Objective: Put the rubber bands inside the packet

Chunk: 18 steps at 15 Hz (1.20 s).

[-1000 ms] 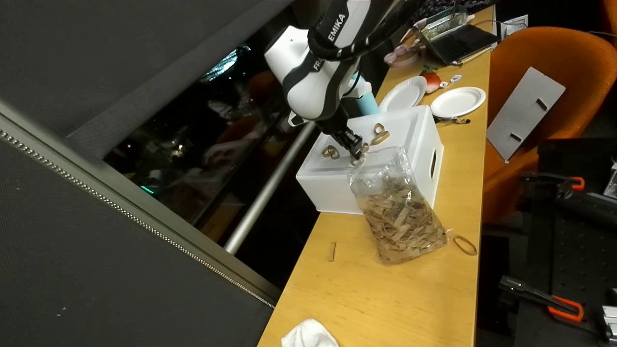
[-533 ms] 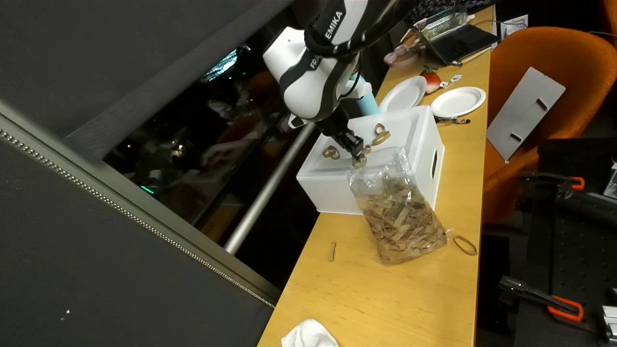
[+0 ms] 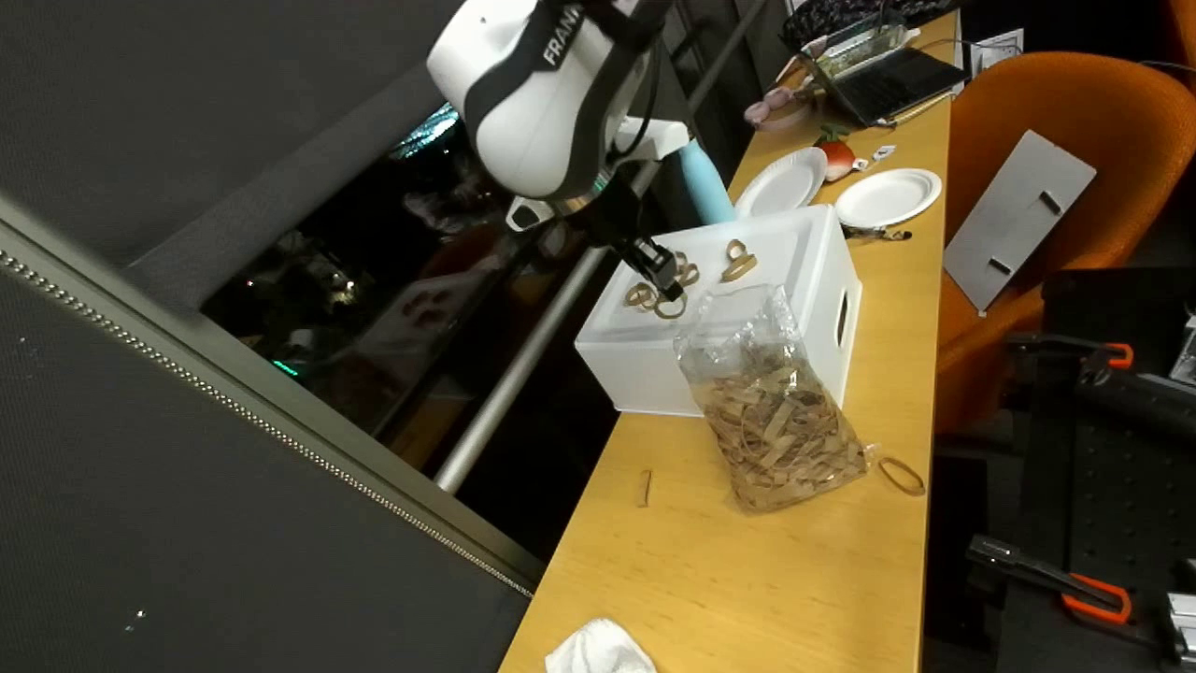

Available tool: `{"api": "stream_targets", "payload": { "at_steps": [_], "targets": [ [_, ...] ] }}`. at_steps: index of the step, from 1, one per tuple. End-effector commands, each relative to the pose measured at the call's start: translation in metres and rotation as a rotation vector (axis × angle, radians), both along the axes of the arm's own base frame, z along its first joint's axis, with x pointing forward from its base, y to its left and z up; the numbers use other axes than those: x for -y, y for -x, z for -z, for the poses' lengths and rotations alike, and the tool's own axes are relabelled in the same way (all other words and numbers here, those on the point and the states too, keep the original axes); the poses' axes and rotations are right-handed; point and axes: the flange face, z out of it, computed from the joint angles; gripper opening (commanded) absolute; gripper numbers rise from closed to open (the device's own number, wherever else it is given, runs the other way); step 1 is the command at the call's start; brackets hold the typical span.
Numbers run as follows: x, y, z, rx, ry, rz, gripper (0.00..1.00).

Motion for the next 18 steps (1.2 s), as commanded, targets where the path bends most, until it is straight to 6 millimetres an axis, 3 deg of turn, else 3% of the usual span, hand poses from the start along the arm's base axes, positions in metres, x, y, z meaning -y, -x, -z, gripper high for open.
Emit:
{"api": "stream_targets", "payload": {
  "at_steps": [1,4,7,11,18],
  "targets": [
    [-0.035,0.029,-0.051,0.014,0.061,0.009,0.01],
    [-0.058,0.047,-0.065,-0.008,0.084,0.016,0.01],
    [-0.062,0.061,-0.063,-0.033,0.093,0.034,0.01],
    [-0.051,0.064,-0.051,-0.051,0.099,0.069,0.01],
    [-0.042,0.064,-0.005,-0.114,0.113,0.076,0.01]
  ]
}}
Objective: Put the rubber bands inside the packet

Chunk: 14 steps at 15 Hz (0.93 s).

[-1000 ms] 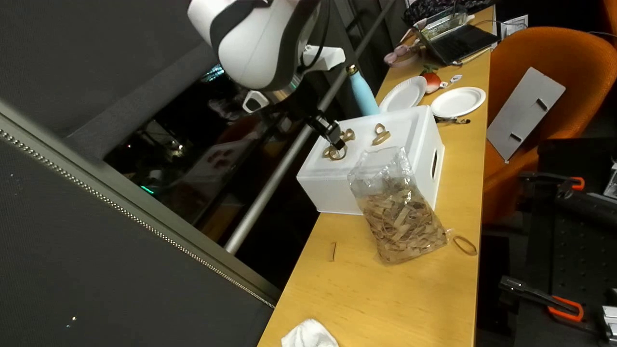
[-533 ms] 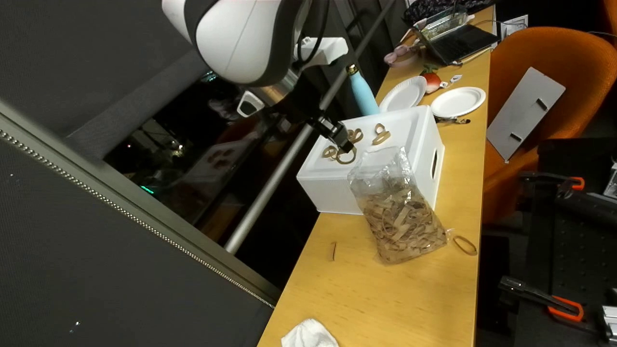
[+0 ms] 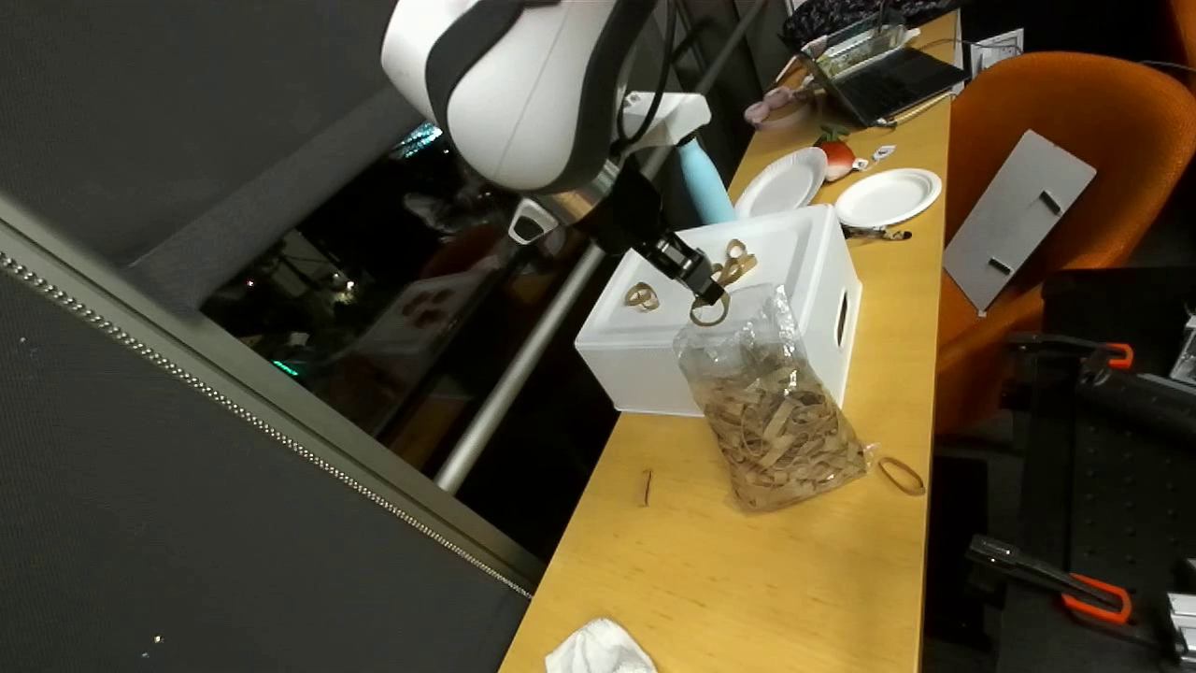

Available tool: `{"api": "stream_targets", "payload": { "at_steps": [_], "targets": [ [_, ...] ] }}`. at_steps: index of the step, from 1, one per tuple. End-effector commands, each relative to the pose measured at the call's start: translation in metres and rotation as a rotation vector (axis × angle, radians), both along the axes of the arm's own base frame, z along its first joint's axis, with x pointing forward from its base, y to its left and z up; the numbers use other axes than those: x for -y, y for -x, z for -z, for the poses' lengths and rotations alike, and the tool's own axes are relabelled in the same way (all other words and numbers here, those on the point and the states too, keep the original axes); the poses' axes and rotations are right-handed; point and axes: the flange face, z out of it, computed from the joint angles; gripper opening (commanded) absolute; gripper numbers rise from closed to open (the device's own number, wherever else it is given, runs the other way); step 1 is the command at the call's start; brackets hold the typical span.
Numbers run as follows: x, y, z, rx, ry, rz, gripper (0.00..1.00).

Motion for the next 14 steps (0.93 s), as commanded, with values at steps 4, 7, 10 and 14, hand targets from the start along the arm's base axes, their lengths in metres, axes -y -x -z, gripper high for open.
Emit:
{"api": "stream_targets", "payload": {
  "at_steps": [4,7,10,14],
  "targets": [
    [-0.006,-0.002,0.03,-0.032,0.023,-0.026,0.01],
    [-0.009,0.0,0.029,-0.034,0.031,-0.029,0.37],
    [-0.013,0.002,0.015,-0.007,0.04,-0.031,0.58],
    [-0.001,-0.004,-0.007,0.044,0.047,-0.013,0.87]
  ]
}}
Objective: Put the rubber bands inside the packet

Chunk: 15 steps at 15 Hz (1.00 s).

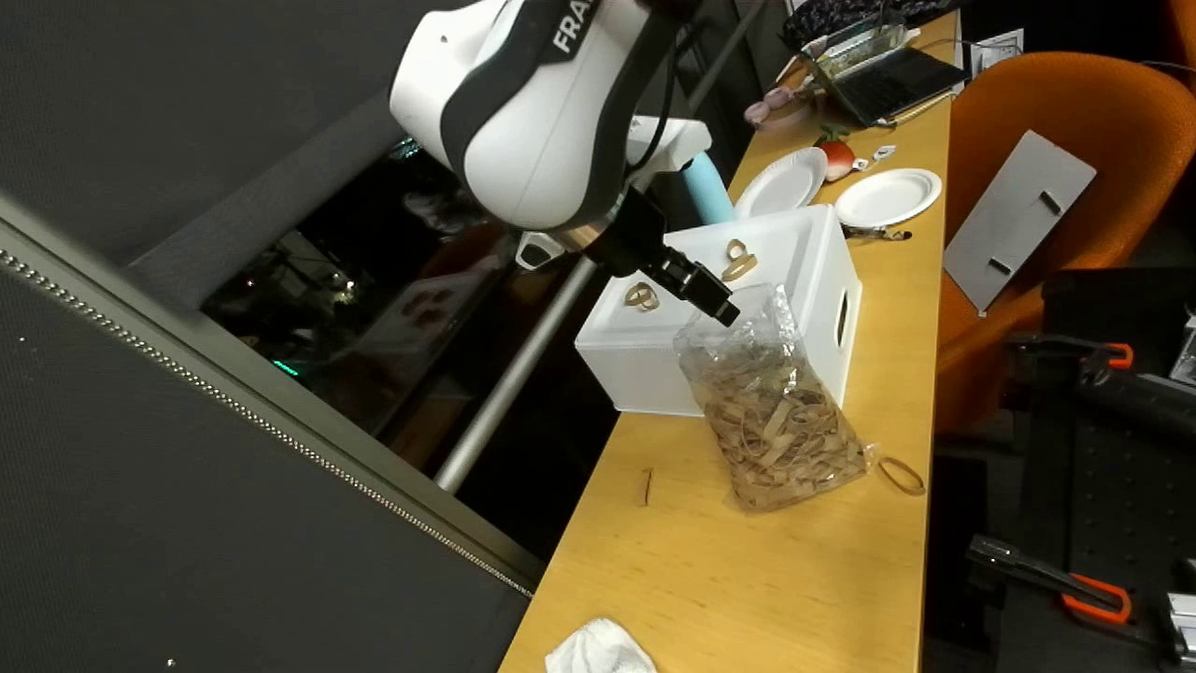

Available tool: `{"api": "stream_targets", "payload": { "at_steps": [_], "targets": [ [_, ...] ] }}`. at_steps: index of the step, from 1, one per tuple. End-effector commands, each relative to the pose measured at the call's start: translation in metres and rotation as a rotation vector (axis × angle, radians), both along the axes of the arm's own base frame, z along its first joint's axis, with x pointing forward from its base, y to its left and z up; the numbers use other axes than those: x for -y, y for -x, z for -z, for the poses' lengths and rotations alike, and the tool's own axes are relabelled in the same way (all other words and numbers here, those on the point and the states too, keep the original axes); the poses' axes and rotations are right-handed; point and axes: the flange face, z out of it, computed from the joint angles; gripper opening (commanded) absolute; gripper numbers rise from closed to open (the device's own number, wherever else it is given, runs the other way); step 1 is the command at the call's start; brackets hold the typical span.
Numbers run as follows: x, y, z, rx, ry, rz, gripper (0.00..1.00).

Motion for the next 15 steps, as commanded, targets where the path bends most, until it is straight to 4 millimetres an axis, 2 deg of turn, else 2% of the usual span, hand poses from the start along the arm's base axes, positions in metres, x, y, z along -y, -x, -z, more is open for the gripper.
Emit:
{"api": "stream_targets", "payload": {
  "at_steps": [1,3,5,8,9,12,15],
  "targets": [
    [0.016,-0.005,-0.027,0.068,0.021,0.024,0.95],
    [0.036,-0.012,-0.041,0.099,0.007,0.071,1.0],
    [0.057,-0.016,-0.058,0.133,-0.015,0.108,1.0],
    [0.093,-0.018,-0.074,0.197,-0.018,0.168,1.0],
    [0.105,-0.018,-0.073,0.211,-0.016,0.186,1.0],
    [0.137,-0.023,-0.055,0.257,-0.012,0.213,1.0],
    [0.156,-0.02,-0.037,0.31,-0.027,0.221,1.0]
  ]
}}
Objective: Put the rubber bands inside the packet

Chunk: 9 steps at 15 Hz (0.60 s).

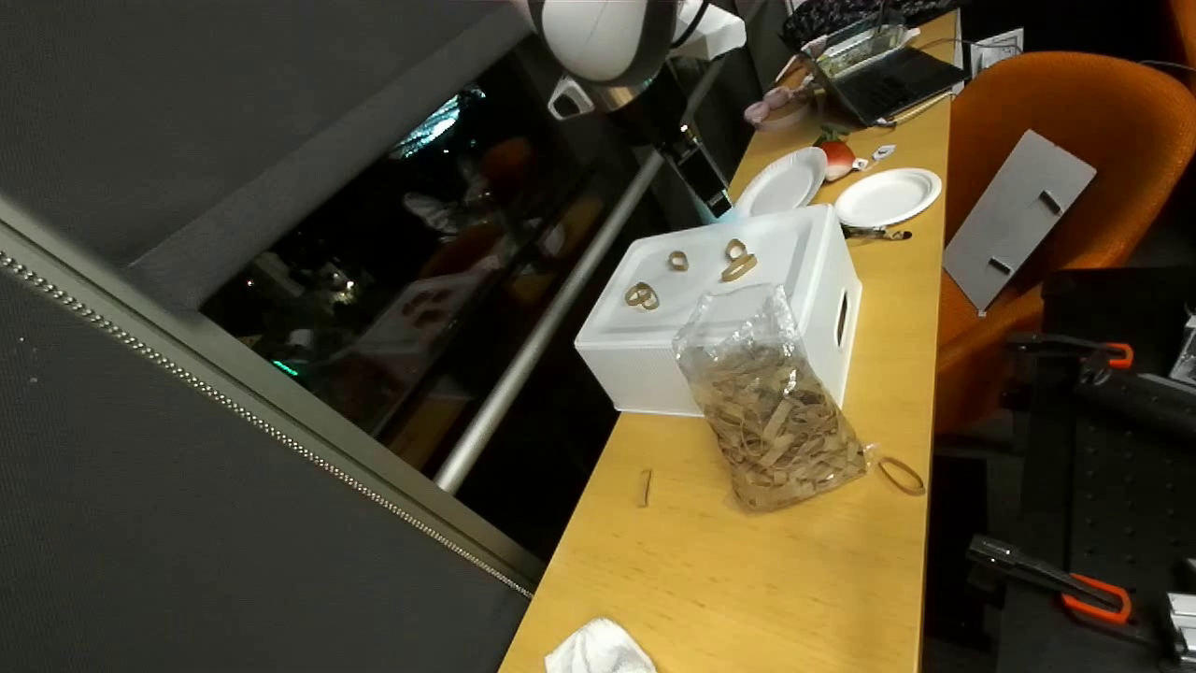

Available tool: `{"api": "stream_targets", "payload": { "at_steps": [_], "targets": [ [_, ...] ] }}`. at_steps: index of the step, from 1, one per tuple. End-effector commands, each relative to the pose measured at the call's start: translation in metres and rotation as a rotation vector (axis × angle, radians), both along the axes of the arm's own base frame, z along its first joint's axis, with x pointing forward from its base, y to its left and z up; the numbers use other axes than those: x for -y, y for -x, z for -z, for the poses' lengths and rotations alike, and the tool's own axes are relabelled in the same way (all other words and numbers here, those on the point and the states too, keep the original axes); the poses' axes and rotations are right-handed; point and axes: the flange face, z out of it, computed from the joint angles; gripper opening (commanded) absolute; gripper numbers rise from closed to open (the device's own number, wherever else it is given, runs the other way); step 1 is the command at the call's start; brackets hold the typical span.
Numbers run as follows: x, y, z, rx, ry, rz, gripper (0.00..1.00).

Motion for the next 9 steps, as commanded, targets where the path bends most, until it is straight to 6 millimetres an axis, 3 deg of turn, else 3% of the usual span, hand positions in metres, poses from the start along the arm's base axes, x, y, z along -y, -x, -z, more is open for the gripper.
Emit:
{"api": "stream_targets", "payload": {
  "at_steps": [1,9],
  "targets": [
    [0.017,0.007,0.016,0.078,-0.016,0.02,1.0],
    [0.034,0.006,0.067,0.105,-0.078,0.022,1.0]
  ]
}}
